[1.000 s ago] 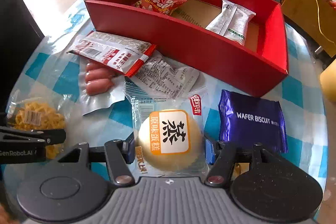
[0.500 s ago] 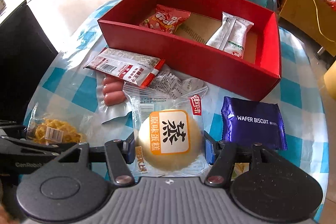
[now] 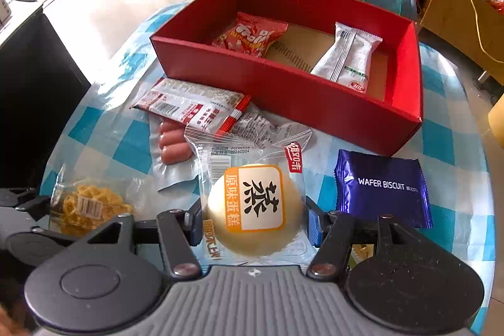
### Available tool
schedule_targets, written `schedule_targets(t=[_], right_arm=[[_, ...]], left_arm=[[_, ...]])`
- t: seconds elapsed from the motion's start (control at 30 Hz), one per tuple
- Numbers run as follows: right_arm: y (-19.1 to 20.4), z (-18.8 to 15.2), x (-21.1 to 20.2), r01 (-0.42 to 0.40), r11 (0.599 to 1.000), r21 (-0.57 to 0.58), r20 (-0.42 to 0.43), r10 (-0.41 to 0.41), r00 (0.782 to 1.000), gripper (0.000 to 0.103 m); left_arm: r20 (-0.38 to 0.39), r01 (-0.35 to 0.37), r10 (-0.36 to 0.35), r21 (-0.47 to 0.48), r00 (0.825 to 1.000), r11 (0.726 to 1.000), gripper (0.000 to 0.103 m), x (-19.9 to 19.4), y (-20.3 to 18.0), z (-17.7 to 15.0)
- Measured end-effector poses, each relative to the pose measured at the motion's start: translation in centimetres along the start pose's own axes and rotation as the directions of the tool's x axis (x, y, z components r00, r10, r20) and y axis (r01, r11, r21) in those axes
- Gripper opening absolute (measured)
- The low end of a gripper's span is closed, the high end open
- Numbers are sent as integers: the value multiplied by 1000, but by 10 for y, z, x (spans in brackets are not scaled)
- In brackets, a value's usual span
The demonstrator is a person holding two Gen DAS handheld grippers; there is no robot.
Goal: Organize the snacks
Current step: 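Close the left tool on the waffle-cake bag while the right tool grasps the round bun bag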
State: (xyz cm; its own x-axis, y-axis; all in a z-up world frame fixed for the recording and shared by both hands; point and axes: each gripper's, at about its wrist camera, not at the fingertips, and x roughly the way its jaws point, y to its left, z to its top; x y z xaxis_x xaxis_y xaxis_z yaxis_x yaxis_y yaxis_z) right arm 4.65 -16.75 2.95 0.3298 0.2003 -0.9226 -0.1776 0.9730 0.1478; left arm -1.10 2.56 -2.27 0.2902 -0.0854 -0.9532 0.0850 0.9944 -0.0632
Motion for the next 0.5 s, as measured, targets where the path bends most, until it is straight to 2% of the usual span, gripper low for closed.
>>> schedule_targets(t=[0.13,0.2,0.27,0.5], right_arm=[[-2,1,-6,-2,1000,9,22,2,1000,54],[-2,1,-6,-5,1000,12,25,5,1000,54],[-2,1,-6,-6,1000,11,25,5,1000,54],[0,1,-6,-10,1000,6,26,10,1000,54]], left_arm=[[6,31,-31,-16,1000,999,71,-11,5,3],[15,57,-57,-24,998,998,60,-18,10,5],[22,75,-75,-24,997,997,57,-24,11,6],[7,112,-112,15,994,994,58,-19,0,4]])
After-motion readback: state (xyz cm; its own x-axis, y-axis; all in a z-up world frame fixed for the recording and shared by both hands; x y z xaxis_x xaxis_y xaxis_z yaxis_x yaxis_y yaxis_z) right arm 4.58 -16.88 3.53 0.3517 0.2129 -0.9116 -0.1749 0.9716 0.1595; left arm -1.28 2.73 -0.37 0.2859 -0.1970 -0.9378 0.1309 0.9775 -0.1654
